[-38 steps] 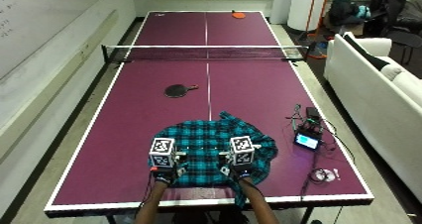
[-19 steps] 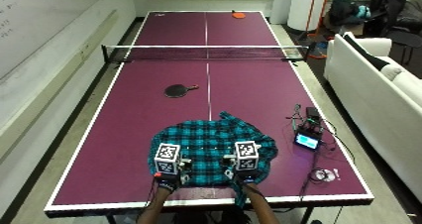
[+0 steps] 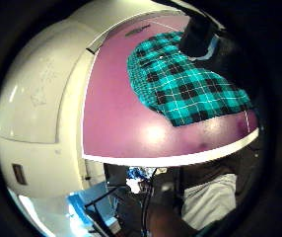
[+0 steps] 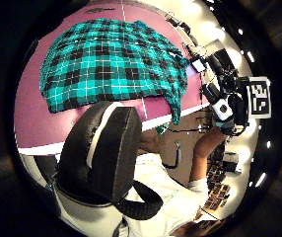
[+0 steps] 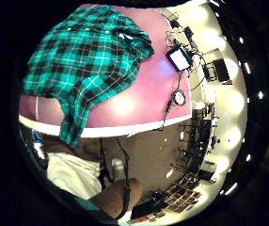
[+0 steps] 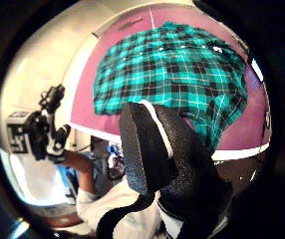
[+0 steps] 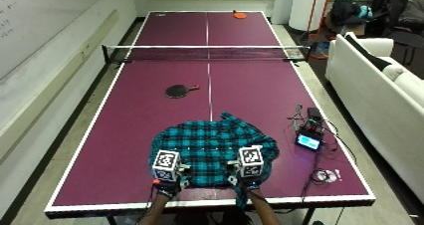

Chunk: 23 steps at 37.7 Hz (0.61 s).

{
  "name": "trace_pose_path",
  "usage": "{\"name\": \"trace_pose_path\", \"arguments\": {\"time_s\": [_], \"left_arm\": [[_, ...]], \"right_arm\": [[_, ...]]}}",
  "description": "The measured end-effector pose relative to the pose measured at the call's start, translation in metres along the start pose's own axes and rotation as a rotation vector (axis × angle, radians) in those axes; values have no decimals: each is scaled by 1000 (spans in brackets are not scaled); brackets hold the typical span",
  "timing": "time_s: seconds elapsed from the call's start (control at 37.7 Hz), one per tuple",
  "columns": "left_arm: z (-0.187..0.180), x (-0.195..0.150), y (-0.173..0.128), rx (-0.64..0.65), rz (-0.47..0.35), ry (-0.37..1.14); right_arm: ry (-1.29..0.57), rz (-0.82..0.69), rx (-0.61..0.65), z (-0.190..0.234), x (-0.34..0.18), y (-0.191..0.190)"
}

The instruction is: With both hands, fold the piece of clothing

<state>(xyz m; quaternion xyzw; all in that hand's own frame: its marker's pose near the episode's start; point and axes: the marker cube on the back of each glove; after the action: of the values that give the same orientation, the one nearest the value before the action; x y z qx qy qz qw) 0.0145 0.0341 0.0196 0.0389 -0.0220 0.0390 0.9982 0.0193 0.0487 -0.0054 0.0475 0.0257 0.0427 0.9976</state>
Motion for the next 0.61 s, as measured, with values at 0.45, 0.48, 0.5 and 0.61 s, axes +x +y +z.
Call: {"name": "trace_pose_path", "arguments": {"time_s": [0.45,0.48,0.5,0.61], "left_arm": [[102,-6,-3,-256,-2,11],[98,-5,0,-256,-1,11],[97,-6,3,-258,0,14],[103,-11,9,-296,-11,58]], "right_arm": [[-78,-32,-289,103,15,8],[-80,-22,-311,100,15,13],[-81,-11,-335,91,15,20],[-106,31,-389,62,15,46]]}}
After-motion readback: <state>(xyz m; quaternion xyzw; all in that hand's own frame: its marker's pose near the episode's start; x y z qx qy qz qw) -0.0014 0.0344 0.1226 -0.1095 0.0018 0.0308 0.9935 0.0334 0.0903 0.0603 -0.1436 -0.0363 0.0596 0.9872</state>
